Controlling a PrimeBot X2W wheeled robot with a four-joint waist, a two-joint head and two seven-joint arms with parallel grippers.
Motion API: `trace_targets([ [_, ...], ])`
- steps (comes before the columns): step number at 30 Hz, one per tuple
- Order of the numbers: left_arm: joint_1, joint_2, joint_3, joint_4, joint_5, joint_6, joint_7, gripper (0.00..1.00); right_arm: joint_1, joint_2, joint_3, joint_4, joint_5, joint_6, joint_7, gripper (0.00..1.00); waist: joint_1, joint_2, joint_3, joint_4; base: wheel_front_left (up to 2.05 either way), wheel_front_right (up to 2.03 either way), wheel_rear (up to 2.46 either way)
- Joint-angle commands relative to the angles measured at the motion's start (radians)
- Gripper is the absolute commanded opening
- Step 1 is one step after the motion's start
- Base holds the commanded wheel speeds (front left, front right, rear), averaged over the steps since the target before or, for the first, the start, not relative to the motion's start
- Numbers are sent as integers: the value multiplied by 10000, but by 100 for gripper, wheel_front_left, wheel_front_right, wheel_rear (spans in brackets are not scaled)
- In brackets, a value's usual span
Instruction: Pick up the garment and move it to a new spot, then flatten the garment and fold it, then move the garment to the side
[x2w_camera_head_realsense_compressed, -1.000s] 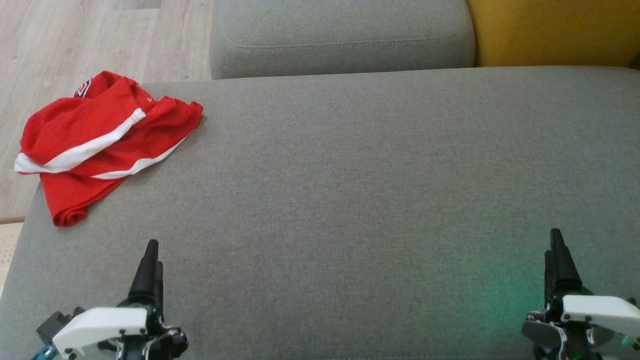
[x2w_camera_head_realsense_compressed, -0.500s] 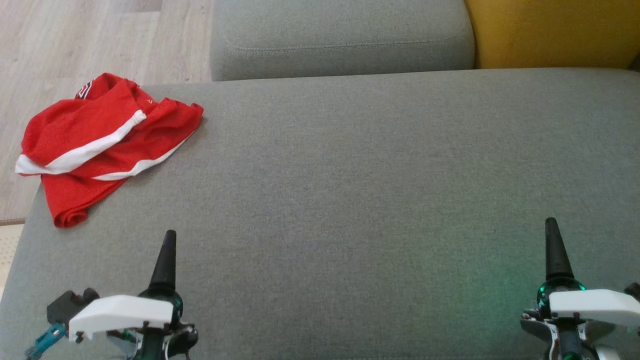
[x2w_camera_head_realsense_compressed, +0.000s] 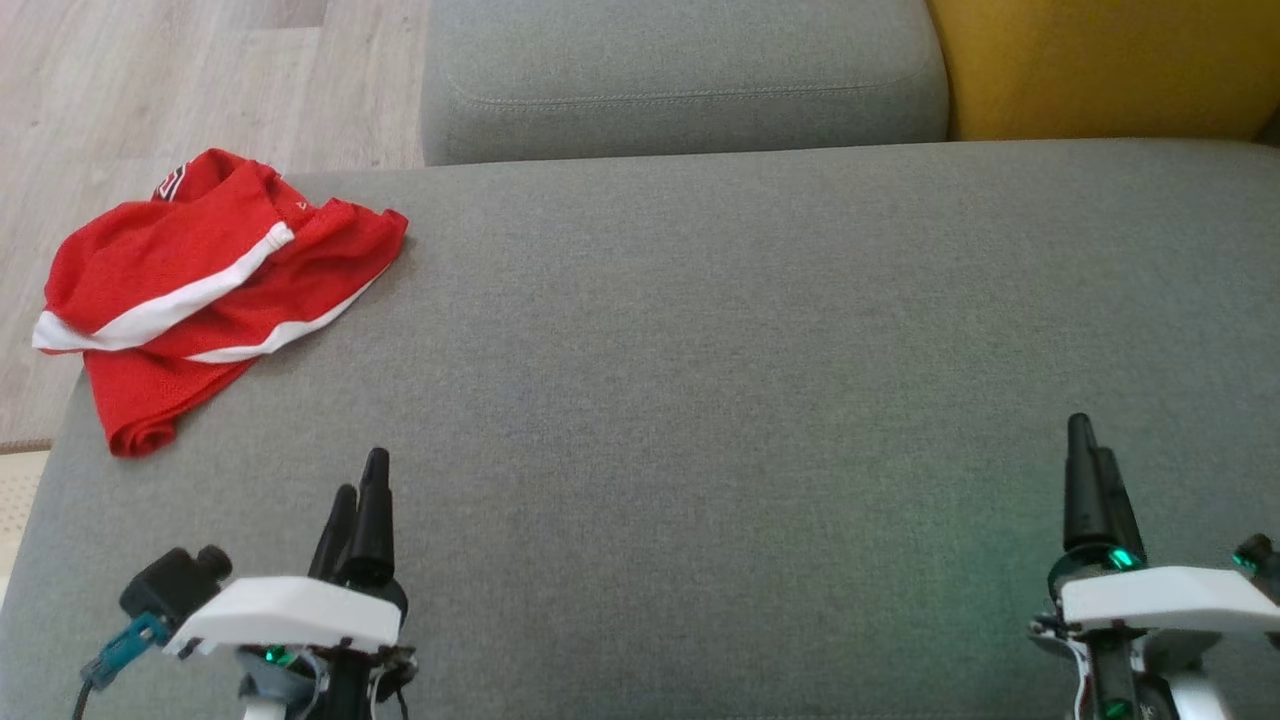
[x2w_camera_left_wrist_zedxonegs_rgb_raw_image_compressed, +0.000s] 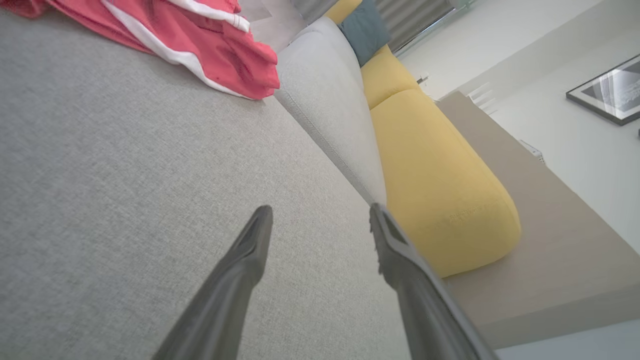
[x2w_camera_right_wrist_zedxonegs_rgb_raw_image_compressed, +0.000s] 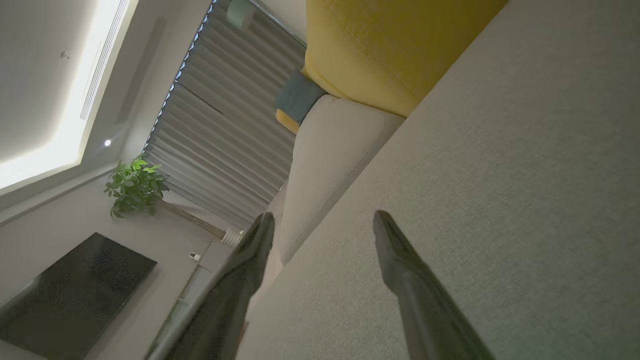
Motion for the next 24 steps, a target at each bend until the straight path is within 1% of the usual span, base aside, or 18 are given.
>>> trace_targets([
  [1, -448, 118, 82, -473, 451, 54, -133, 100, -175, -81, 217, -465, -426, -5, -131, 100, 0, -1, -4, -1, 0, 0, 0],
  [13, -383, 141, -264, -643, 2508, 314, -484, 100, -105, -93, 598, -583, -2308, -5, -485, 100, 0, -1, -34, 15, 0, 0, 0],
  [24, -310, 161, -507, -737, 4021, 523, -805, 100, -58, -104, 897, -735, -3869, -6, -809, 100, 0, -1, -70, 21, 0, 0, 0],
])
